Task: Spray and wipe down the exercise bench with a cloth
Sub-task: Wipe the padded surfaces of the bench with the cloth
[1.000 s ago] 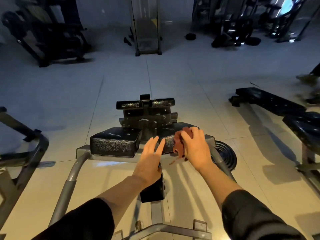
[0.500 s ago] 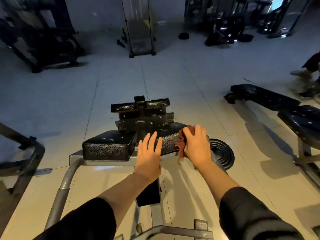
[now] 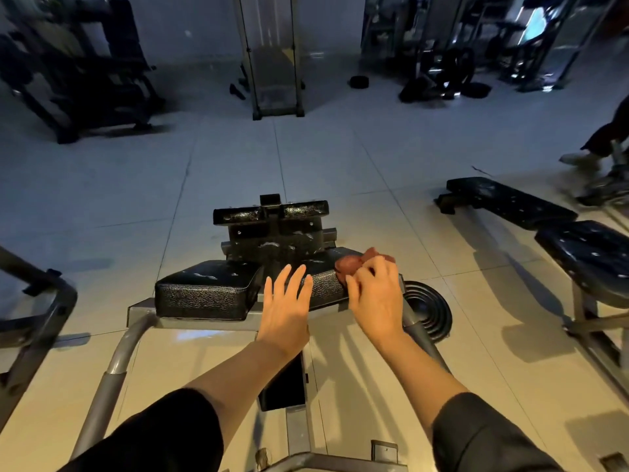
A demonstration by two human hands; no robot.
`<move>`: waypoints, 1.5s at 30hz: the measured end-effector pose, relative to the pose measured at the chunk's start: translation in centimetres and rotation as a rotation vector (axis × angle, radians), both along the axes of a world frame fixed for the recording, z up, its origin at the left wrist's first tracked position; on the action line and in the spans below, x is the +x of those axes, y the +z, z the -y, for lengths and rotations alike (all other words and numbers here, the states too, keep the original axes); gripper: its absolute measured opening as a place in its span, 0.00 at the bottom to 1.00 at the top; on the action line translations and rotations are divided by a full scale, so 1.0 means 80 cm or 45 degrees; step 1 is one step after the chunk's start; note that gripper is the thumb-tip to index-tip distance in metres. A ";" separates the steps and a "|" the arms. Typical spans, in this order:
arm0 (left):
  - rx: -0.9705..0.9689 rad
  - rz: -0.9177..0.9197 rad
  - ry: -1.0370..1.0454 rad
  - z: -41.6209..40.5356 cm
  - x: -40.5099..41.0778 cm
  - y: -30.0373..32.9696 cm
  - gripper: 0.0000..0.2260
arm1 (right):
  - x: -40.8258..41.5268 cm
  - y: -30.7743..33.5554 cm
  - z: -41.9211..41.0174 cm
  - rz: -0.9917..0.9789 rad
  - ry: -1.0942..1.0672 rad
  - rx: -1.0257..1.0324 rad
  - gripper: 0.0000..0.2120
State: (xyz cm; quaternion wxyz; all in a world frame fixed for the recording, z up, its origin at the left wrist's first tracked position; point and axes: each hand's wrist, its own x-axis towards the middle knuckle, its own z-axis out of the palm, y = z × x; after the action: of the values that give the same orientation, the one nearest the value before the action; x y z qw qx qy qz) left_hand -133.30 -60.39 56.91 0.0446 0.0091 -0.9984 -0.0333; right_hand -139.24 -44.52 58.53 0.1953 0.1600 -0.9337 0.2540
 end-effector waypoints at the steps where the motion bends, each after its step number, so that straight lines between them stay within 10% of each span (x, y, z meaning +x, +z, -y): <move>1: 0.006 -0.011 0.012 -0.001 -0.001 -0.002 0.42 | -0.009 0.004 -0.006 0.102 -0.079 -0.088 0.07; 10: 0.051 0.066 0.023 -0.002 -0.001 0.007 0.38 | 0.001 -0.008 0.023 0.185 -0.283 -0.152 0.13; 17: 0.059 0.039 0.023 0.001 0.000 0.006 0.37 | 0.020 -0.011 0.043 0.173 0.230 0.036 0.12; 24: 0.071 0.070 -0.004 0.014 -0.001 0.007 0.36 | -0.009 -0.023 0.012 0.199 -0.283 -0.158 0.11; 32: 0.315 -0.165 0.119 0.039 0.038 -0.017 0.36 | 0.033 -0.028 0.064 -0.074 0.374 0.096 0.09; 38: 0.189 -0.171 0.170 0.046 0.054 -0.016 0.37 | 0.001 -0.020 0.013 0.145 -0.248 -0.115 0.09; 45: 0.027 -0.095 0.225 0.059 0.063 -0.011 0.35 | 0.055 -0.051 0.119 0.065 0.757 0.167 0.12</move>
State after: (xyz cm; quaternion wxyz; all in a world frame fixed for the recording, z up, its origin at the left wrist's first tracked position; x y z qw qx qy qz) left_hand -128.29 -65.12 56.01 0.0842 0.0965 -0.9910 -0.0400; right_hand -134.81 -54.00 54.48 0.0780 0.4320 -0.8650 0.2431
